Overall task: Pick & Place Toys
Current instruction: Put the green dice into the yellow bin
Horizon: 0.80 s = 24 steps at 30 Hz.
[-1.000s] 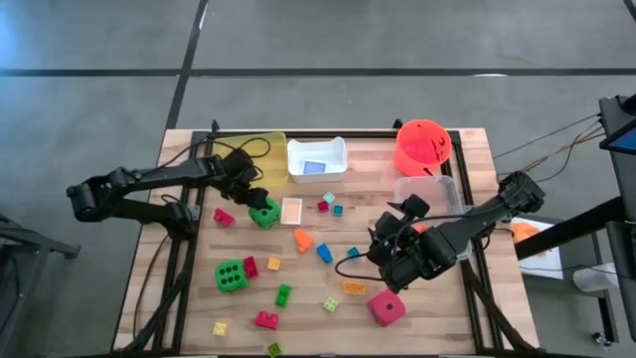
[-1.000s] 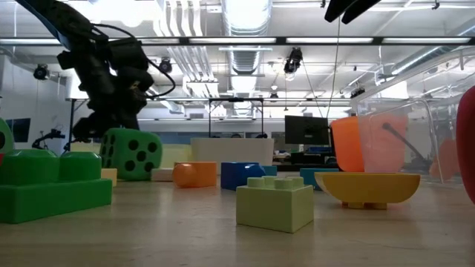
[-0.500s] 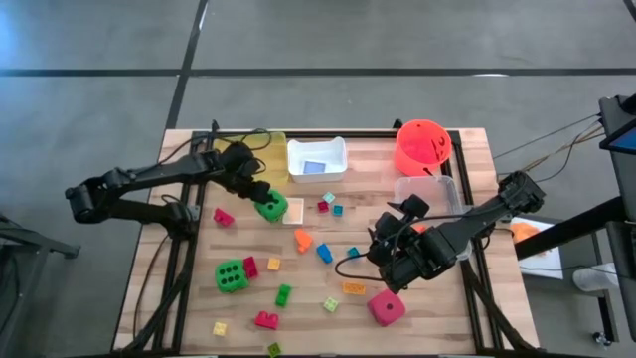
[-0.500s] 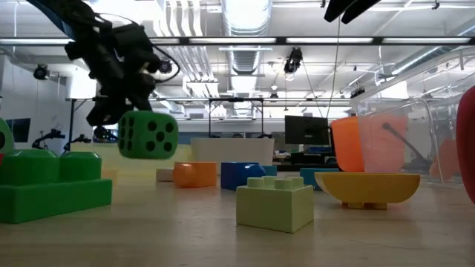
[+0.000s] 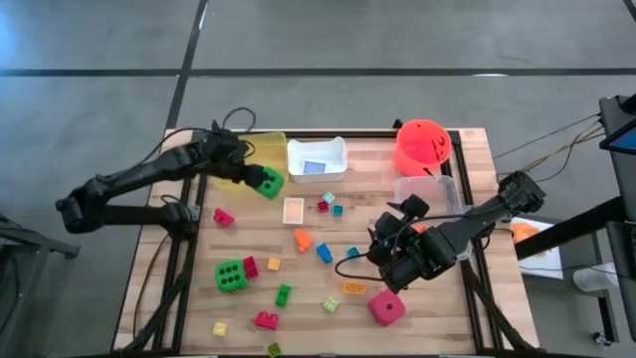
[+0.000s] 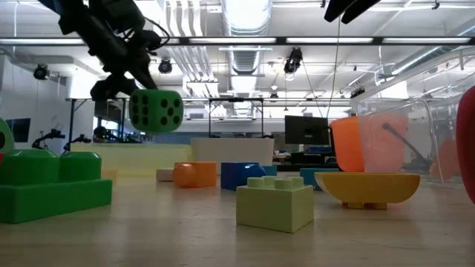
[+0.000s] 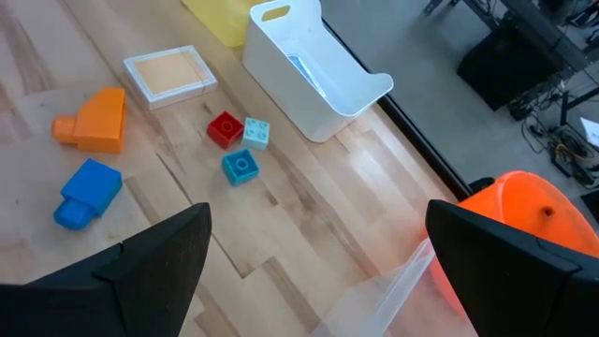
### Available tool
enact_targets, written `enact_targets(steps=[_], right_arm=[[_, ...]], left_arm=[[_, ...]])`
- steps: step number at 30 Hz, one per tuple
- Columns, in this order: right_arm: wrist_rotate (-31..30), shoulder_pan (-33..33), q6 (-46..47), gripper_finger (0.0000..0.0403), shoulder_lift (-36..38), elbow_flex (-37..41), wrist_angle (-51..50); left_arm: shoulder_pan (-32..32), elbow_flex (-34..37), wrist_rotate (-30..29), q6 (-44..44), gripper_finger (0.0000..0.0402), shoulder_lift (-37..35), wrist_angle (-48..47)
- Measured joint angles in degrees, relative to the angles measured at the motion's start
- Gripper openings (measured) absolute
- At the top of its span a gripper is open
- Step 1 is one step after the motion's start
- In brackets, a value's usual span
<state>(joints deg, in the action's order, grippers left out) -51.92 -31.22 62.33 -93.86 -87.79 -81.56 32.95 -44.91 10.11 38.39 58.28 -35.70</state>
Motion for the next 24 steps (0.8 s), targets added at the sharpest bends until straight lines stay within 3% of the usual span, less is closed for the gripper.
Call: enact_targets(steps=[4,9,19,24], right_arm=[[0.07,-0.02,-0.02,0.0389,0.0,0.0,0.09],[0.99,0.0,-0.63,0.0389,0.02,0.0,0.09],[1.44,-0.02,-0.61,0.0389,0.02,0.0,0.37],[1.42,-0.02,-0.79,0.0389,0.02,0.0,0.8]], left_arm=[[3.59,-1.91,-3.34,-1.01,0.0099,0.07,-2.06],[6.7,-4.23,-12.22,-3.59,0.0097,0.07,-6.34],[7.28,-7.98,-30.14,-11.53,0.0095,1.64,-17.6],[7.11,-9.56,-31.99,-15.67,0.0095,4.33,-20.08]])
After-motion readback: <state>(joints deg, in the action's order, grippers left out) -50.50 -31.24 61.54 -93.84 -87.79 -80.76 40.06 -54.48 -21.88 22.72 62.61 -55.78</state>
